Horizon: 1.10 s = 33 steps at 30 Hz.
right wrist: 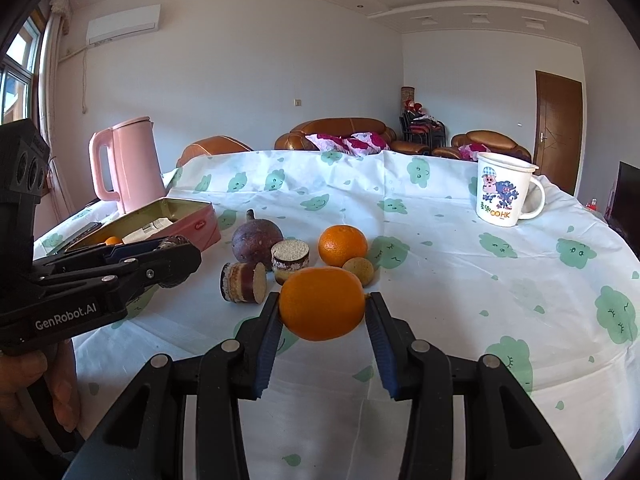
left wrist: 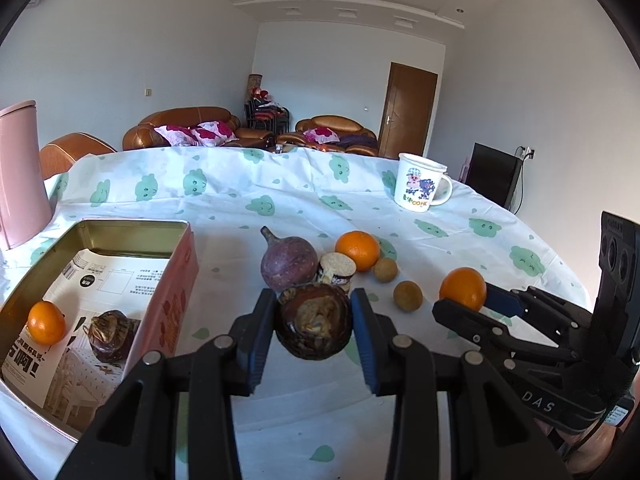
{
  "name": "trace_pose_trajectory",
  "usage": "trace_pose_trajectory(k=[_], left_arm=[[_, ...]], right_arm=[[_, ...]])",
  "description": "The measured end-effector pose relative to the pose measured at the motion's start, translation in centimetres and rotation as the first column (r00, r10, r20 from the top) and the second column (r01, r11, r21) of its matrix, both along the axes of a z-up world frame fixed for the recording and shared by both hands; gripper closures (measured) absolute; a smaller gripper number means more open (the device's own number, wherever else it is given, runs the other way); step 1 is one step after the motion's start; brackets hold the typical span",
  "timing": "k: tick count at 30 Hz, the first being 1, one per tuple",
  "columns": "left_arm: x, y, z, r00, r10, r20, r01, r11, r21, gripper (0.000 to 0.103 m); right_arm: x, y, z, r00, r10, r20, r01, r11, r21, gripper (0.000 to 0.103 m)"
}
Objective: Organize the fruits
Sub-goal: 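Carry both fruits into the pink tin and open both tools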
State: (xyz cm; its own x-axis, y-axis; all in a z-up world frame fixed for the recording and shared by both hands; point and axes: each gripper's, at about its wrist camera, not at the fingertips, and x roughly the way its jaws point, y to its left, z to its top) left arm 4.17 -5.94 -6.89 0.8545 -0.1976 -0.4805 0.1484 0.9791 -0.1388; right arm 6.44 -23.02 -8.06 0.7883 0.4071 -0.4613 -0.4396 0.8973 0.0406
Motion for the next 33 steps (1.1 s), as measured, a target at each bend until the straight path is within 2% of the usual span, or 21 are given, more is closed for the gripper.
trace_pose_trajectory(k=[33], left_arm=[[-1.8,-0.9,0.6,0.993,0.017,0.115,-0.024,0.998,0.061,0.064]], right_arm=[[-2.7,-0.8,0.6,0.985,0.008,0.174,-0.017,0.998,0.053,0.059]])
